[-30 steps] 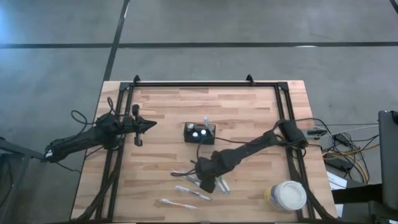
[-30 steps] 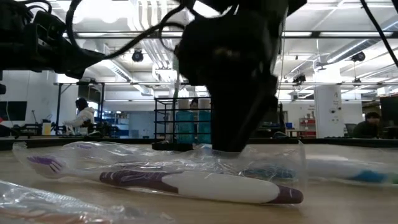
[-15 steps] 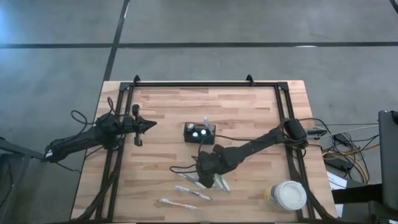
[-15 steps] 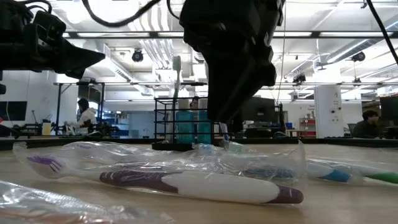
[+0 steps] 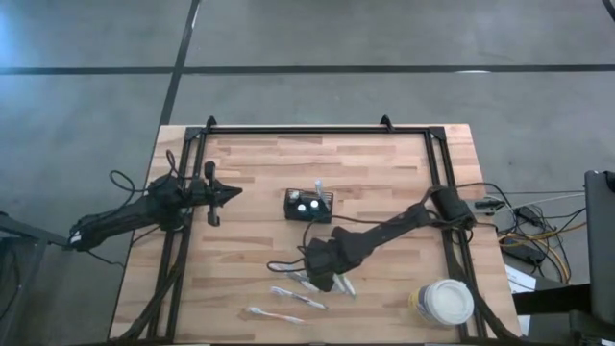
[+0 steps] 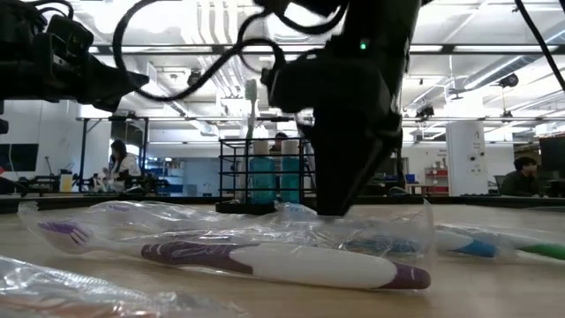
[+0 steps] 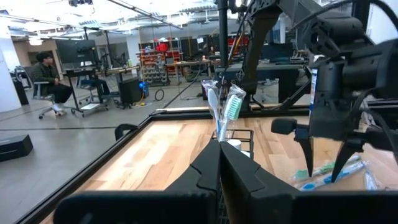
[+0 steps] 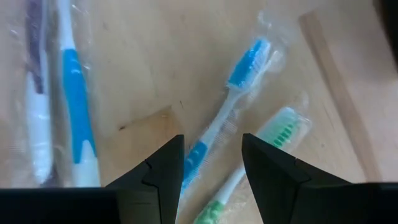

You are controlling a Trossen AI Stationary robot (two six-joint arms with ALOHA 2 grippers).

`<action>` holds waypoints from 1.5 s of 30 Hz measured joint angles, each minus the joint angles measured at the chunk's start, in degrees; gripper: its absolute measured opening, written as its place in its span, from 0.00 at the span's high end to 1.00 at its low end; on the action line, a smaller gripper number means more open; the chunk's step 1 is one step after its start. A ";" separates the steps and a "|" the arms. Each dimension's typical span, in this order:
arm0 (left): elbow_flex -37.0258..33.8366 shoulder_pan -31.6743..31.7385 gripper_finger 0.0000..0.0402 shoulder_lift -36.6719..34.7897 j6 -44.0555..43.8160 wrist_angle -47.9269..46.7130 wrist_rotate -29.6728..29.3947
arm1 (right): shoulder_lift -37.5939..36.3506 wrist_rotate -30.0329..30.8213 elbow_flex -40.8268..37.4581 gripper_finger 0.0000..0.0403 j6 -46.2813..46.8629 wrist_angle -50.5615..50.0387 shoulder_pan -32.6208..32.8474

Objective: Pick & Place toothbrushing station
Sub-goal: Put the right blue toothbrush into the wire organizer

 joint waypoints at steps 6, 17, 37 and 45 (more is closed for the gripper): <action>0.00 0.00 0.97 0.00 0.02 0.01 0.00 | 1.34 -0.63 0.02 0.63 -0.73 0.59 0.00; -0.02 0.00 0.97 0.00 -1.23 0.25 0.00 | 1.61 -0.87 0.01 0.88 -2.48 1.25 0.00; -0.02 -0.01 0.97 -0.02 -0.19 0.60 -0.03 | -15.73 10.47 -0.86 0.98 -16.13 11.37 3.52; -0.02 0.00 0.97 0.02 0.08 1.13 -0.01 | -35.96 14.73 -16.54 0.98 -38.03 38.78 7.50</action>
